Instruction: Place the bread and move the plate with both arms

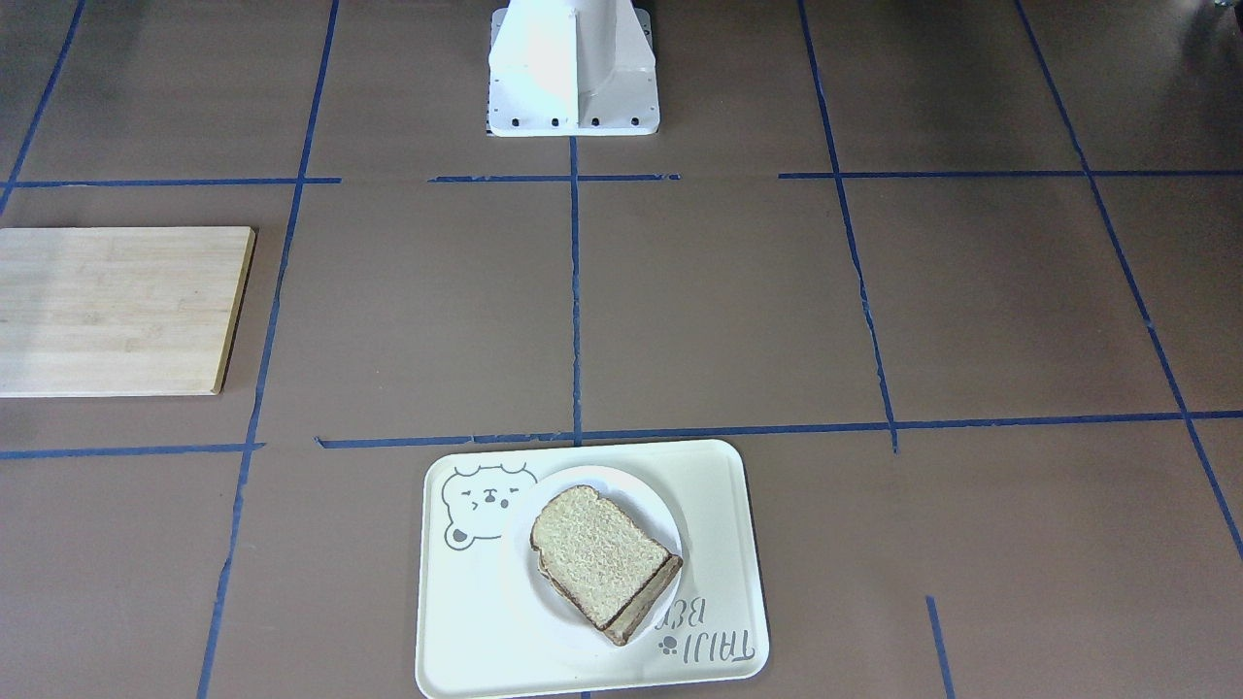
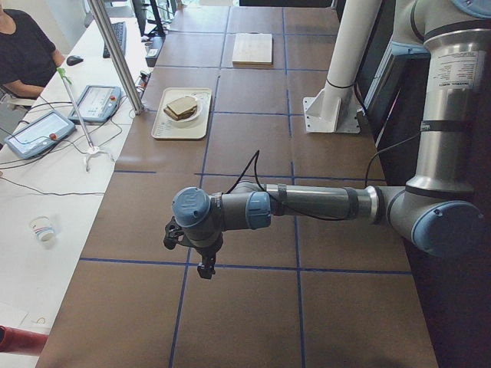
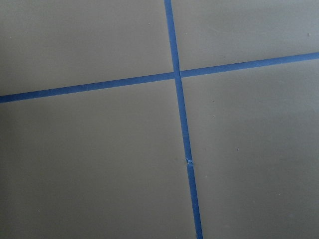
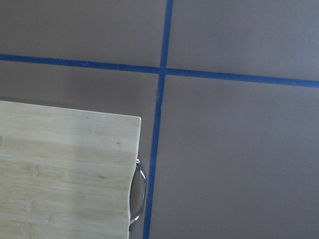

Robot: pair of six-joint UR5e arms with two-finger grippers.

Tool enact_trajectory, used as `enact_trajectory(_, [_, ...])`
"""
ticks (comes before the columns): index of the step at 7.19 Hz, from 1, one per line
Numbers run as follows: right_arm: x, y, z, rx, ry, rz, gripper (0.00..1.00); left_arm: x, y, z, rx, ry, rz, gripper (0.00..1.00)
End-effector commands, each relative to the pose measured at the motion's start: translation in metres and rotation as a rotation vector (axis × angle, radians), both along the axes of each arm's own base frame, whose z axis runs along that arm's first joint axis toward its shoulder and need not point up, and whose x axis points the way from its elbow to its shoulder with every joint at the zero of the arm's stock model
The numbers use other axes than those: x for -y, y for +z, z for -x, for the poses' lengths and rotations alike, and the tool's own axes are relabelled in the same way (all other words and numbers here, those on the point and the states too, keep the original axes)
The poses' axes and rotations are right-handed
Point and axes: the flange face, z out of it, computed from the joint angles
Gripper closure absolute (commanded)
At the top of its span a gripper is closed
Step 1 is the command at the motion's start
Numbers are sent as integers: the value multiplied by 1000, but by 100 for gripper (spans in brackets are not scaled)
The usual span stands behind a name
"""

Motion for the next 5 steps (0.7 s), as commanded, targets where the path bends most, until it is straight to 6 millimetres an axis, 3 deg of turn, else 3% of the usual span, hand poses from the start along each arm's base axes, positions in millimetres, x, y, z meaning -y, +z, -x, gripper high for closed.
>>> enact_trajectory(1, [-19,15,-1,-7,8,34,1,-10,7,0,1,2,5,0])
enact_trajectory(5, [-17,11,0,-15,94,35,1,-13,8,-1,-2,-1,1,0])
